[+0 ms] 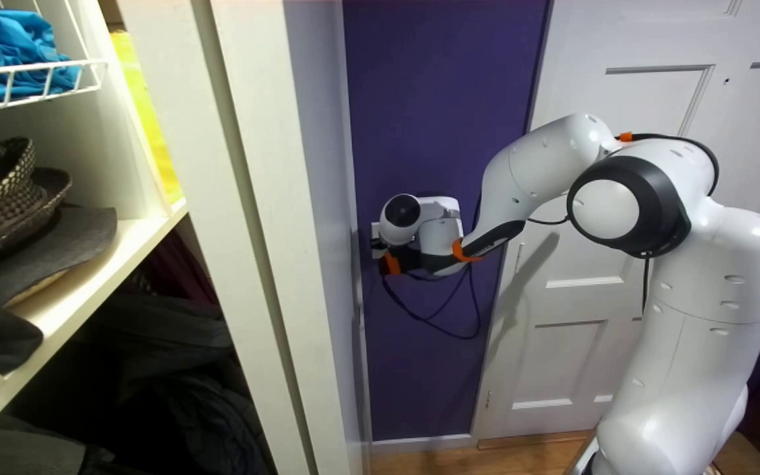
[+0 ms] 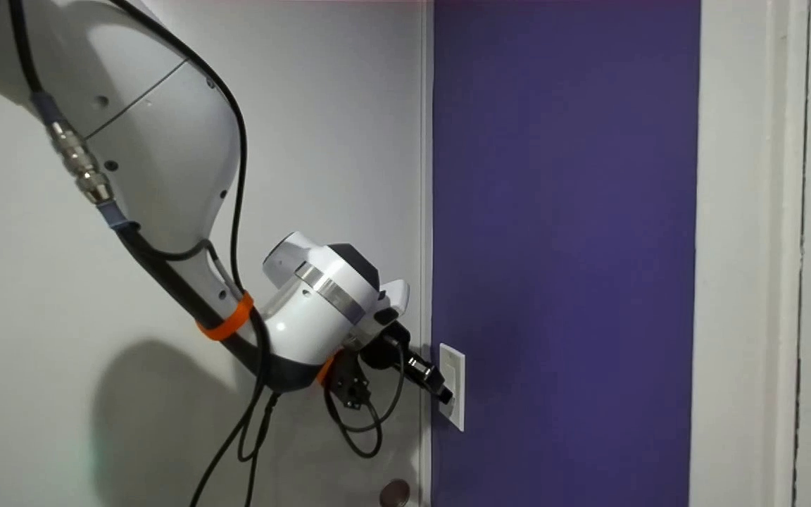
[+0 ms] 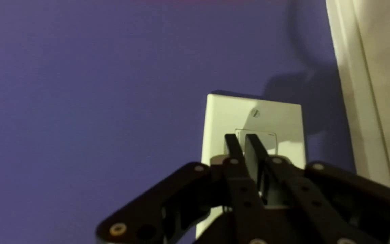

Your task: Push the light switch downwards

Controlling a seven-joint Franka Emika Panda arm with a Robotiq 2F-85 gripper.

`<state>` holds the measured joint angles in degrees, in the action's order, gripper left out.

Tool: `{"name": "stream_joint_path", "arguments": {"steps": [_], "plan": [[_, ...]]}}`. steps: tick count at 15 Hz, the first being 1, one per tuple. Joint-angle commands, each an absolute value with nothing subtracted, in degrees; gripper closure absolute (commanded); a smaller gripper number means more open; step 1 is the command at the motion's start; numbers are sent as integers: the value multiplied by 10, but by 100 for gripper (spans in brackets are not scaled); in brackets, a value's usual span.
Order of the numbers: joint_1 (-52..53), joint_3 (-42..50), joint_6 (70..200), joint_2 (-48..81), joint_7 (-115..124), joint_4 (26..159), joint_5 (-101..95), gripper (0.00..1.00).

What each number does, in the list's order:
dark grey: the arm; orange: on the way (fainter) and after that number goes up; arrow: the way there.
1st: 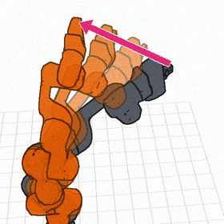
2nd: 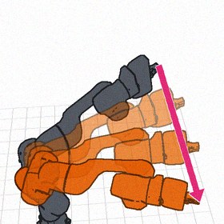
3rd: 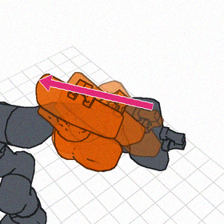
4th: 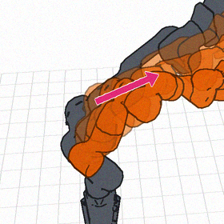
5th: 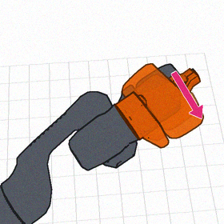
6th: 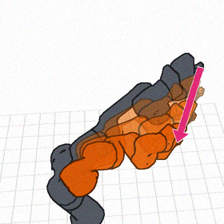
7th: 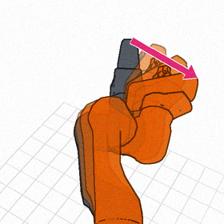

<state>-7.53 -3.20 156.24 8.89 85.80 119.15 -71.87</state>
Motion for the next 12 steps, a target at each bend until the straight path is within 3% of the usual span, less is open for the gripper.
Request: {"name": "stream_joint_path", "arguments": {"steps": [1,12], "plan": [[-71,-29,1576,109,895,1168,-755,100],[-72,-29,1588,136,923,1152,-777,100]]}}
